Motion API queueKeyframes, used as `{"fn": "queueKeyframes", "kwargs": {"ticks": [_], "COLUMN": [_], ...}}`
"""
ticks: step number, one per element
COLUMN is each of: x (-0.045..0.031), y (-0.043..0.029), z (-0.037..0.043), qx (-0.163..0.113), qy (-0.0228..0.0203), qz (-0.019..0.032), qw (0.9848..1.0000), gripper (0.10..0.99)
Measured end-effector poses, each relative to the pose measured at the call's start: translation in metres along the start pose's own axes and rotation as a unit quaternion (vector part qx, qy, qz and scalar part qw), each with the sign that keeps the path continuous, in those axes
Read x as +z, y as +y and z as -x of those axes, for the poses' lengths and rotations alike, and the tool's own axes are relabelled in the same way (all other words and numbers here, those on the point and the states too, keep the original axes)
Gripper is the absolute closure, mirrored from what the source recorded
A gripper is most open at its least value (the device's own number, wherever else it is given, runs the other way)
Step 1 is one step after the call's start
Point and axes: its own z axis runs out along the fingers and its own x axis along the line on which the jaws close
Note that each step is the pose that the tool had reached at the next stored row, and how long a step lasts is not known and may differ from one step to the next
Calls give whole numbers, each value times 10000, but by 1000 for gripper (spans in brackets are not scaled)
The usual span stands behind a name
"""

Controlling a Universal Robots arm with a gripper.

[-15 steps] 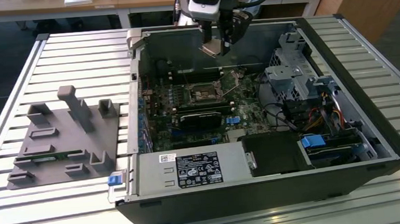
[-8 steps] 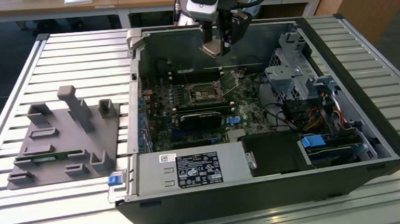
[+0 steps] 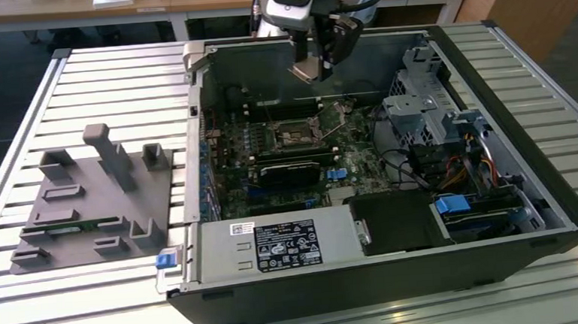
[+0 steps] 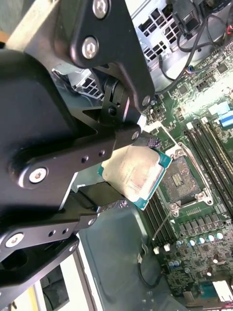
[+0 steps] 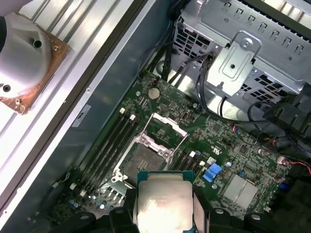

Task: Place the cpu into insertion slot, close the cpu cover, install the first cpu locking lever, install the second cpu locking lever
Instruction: 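Place the cpu into insertion slot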

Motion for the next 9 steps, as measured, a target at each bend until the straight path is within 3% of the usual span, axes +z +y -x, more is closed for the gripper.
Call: {"fn": "queueKeyframes", "kwargs": {"ticks": [9], "x": [8], "y": [-1], "z": [0], "qx": [398], "qy": [-35], "qz": [7], "qw": [9992], "gripper": [549]}}
